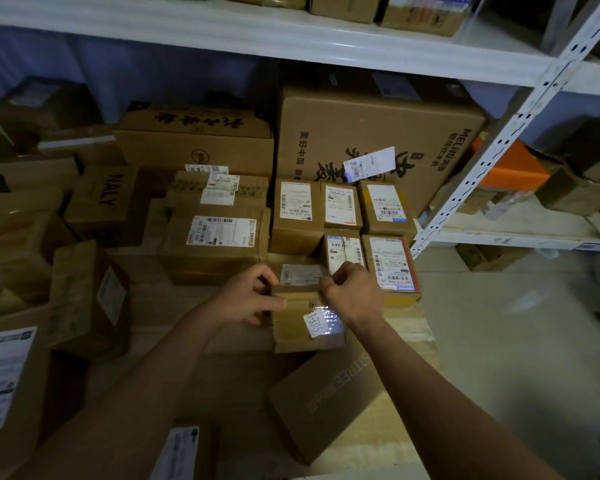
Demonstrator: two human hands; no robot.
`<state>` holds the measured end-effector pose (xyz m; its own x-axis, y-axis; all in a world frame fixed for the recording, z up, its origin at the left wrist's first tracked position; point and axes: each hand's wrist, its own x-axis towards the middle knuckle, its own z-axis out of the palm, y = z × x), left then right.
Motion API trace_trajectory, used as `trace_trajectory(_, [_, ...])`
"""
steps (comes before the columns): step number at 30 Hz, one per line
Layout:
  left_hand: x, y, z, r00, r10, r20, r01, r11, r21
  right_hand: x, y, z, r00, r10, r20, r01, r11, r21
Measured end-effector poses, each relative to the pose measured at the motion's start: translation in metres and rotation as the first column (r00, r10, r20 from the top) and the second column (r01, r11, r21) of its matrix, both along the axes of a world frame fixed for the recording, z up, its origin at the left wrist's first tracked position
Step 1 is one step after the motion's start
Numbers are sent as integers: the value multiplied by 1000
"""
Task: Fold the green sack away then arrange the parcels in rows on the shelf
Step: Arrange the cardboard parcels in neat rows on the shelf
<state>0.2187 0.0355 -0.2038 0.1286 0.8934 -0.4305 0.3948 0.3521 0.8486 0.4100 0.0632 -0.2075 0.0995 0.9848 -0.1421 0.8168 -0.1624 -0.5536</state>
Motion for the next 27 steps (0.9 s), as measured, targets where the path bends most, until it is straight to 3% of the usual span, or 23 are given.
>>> trace_trajectory(5, [7, 4, -11, 987, 63, -146, -44, 990, 132, -4, 3, -9, 997, 59, -52, -60, 998, -16])
trace_trajectory(8, [14, 7, -25, 947, 161, -278, -107, 974, 202, -6, 2, -12, 983, 152, -102, -164, 978, -129])
trace_trajectory(13, [27, 9, -50, 883, 198, -426, -143, 977, 157, -5, 4, -29, 960, 274, 67, -252, 941, -226])
trace_trajectory(19, [34, 21, -61, 832, 311, -460, -221, 945, 240, 4, 13, -49, 941, 333, 54, -319, 931, -180])
trace_trajectory(24, [42, 25, -57, 796, 331, -506, -224, 939, 263, 28, 14, -45, 984, 177, -31, -178, 984, -10])
trace_trajectory(27, [43, 16, -49, 775, 391, -496, -272, 916, 296, 53, 12, -40, 999, 55, -1, -55, 998, -28])
